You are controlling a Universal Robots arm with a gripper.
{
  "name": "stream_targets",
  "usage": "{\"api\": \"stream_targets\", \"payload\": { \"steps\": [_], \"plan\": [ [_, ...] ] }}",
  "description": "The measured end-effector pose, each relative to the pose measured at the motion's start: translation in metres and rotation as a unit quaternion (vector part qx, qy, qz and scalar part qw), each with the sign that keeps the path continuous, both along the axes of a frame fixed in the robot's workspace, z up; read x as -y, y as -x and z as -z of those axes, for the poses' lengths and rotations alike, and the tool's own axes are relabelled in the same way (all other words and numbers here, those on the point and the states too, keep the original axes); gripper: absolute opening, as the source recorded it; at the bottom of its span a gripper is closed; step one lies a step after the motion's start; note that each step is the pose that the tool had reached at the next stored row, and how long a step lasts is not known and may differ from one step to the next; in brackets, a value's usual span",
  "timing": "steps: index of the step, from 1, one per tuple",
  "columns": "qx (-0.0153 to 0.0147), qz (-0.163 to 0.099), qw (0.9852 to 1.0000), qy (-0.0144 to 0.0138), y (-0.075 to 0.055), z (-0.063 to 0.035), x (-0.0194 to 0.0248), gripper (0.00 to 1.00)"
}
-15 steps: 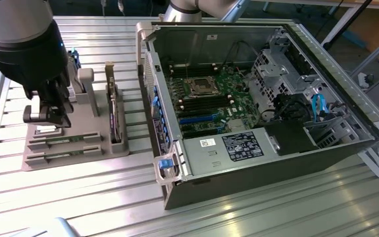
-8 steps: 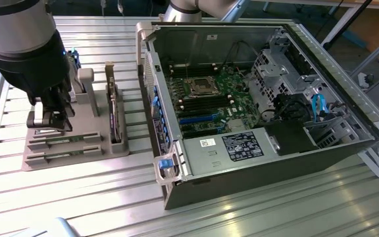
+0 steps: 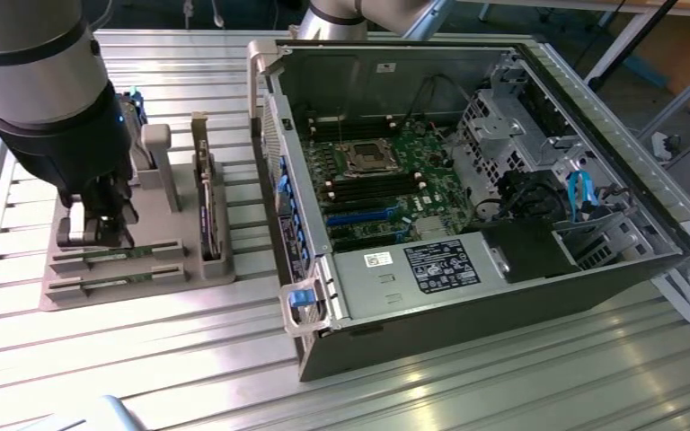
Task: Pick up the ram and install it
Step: 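Pick up the ram and move it above insertion slot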
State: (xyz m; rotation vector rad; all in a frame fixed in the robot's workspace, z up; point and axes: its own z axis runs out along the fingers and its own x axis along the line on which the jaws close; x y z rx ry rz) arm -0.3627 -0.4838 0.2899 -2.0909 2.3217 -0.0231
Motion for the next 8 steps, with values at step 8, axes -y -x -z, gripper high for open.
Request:
{"api": "stream_targets", "payload": {
  "steps": [8],
  "plan": [
    [-0.0004, 0.000, 1.0000, 0.0000, 0.003, 0.0153, 0.0006, 0.36]
  ]
}}
